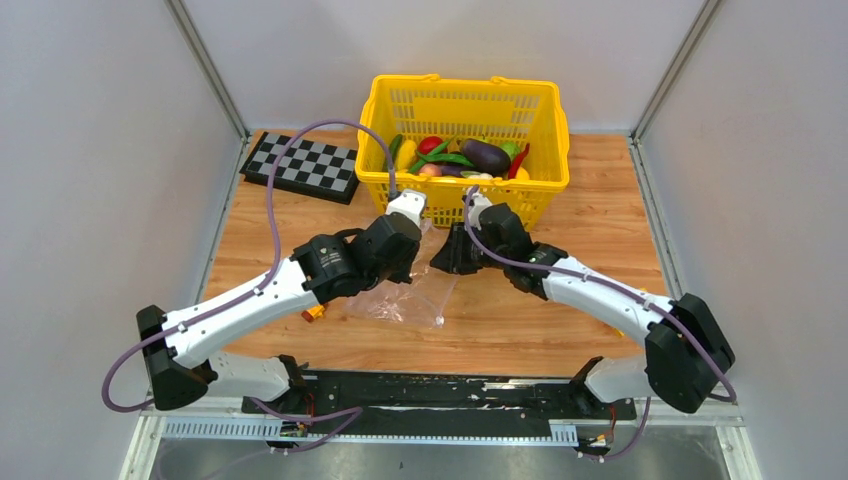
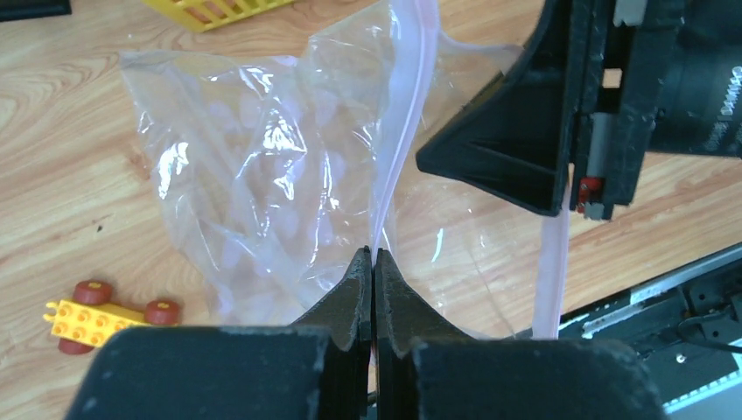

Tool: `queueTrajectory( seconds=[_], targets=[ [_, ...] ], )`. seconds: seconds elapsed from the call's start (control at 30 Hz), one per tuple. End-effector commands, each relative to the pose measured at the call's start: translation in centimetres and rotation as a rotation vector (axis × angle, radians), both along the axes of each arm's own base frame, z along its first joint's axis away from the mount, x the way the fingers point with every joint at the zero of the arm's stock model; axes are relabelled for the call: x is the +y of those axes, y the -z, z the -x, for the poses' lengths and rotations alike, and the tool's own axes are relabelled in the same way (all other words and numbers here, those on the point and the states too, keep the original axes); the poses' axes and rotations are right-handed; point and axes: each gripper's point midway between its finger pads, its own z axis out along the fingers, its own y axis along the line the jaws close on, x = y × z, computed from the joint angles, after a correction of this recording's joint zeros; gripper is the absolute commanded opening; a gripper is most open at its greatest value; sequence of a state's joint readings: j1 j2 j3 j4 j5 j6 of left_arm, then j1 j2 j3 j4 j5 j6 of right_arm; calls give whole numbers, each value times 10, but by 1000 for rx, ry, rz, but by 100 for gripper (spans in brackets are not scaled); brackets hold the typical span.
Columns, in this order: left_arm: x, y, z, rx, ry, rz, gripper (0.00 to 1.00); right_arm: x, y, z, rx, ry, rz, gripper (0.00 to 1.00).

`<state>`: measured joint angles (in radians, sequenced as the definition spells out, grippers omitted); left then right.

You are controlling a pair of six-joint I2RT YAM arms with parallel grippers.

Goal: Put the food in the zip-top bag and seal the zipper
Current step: Adjust the zipper food storage bag at the center of the board.

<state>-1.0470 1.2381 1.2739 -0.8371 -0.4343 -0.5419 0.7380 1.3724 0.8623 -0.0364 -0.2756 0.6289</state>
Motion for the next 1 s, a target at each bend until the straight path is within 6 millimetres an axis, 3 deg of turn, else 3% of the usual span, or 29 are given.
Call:
queueTrajectory(
  seconds=[0.0,0.07,0.17,0.3,0.47,0.57,0.67,0.77,0.9,0.97],
  targets=[
    [-23,-36,-17,-110,-16,158,0,-33,-13,-3,-99,77,114,19],
    [-28,-38,-20,-119,-4,165,0,-41,-20,-3,-131,99,120,23],
    [-33,-36,-22,-123,5,164,0,-37,-35,5,-173,35,87,37],
    [-34,-27,-25,-121,-3,141,0,-27,-60,30,-182,-100,11,52],
    [-27,-19,-29,-136,-36,116,0,-42,-104,49,-313,-122,-70,59],
    [-22,-16,-28,-135,-40,98,0,-56,-131,45,-448,-60,-99,61],
    [-18,-13,-27,-137,-45,91,0,-84,-152,12,-550,141,2,62],
    [-15,-10,-24,-129,-45,94,0,-134,-174,-43,-611,425,222,64],
    [-15,-6,-19,-113,-30,110,0,-170,-204,-103,-637,522,355,72],
    [-14,-6,-17,-111,-27,112,0,-177,-199,-135,-603,477,367,73]
  ],
)
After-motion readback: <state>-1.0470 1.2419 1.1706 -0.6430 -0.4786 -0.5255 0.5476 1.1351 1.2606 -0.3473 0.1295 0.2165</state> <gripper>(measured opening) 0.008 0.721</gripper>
